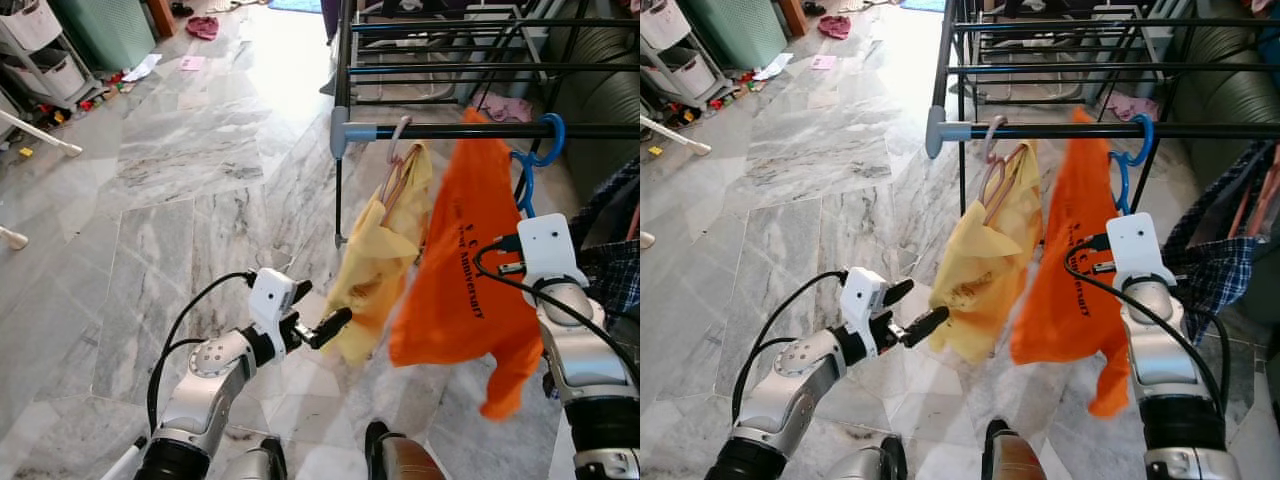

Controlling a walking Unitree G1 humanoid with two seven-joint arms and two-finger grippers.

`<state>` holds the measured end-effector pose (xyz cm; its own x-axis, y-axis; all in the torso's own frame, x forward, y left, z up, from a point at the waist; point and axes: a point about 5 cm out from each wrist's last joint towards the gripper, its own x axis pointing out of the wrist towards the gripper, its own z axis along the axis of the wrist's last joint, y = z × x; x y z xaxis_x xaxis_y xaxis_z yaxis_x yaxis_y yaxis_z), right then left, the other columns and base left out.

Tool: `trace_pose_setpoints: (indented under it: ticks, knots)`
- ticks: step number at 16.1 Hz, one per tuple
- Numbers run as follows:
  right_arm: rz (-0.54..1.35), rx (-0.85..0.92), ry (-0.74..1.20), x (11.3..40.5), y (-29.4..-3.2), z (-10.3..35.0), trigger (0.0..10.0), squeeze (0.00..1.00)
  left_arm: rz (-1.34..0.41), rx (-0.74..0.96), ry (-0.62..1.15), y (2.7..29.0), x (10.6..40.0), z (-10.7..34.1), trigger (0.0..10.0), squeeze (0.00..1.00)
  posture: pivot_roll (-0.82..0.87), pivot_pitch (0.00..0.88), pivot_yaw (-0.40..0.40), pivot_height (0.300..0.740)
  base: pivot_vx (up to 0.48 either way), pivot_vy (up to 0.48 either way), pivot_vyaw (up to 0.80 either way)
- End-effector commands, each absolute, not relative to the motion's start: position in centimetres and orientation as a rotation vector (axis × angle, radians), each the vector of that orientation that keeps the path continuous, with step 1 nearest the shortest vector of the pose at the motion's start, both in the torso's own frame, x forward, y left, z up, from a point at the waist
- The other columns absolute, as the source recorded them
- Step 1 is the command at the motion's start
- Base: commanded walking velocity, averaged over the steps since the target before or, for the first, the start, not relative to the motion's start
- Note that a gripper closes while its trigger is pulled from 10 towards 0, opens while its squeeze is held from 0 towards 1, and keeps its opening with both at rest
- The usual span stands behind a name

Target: Hang hanger

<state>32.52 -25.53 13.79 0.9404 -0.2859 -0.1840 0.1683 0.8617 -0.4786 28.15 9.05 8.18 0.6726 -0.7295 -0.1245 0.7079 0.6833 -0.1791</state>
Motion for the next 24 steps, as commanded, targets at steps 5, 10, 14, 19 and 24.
trace_pose_setpoints:
  ticks: [5, 10, 14, 19, 24]
  knots:
    - [-0.27, -0.477, 0.236, 33.4, -26.0, 14.2, 0.0, 0.0, -0.797, -0.108, 0.227, 9.4, 28.0, 7.5, 10.0, 0.0, -0.16, 0.234, 0.089, 0.74, 0.0, 0.0, 0.0]
    - [-0.266, -0.467, 0.203, 34.6, -25.9, 15.4, 6.5, 0.0, -0.8, -0.102, 0.229, 9.2, 27.9, 7.5, 10.0, 0.0, -0.16, 0.235, 0.084, 0.74, 0.0, 0.0, 0.0]
    - [-0.253, -0.463, 0.198, 34.9, -26.0, 15.4, 5.2, 0.0, -0.793, -0.098, 0.236, 9.3, 27.9, 7.3, 10.0, 0.0, -0.15, 0.235, 0.083, 0.74, 0.0, 0.0, 0.0]
    - [-0.226, -0.479, 0.235, 34.8, -25.5, 14.2, 10.0, 0.0, -0.794, -0.088, 0.244, 9.4, 27.9, 7.2, 10.0, 0.0, -0.15, 0.236, 0.086, 0.74, 0.0, 0.0, 0.0]
    - [-0.218, -0.46, 0.225, 34.7, -25.3, 14.1, 10.0, 1.0, -0.801, -0.079, 0.25, 9.5, 27.9, 7.1, 10.0, 0.0, -0.15, 0.237, 0.094, 0.74, 0.0, 0.0, 0.0]
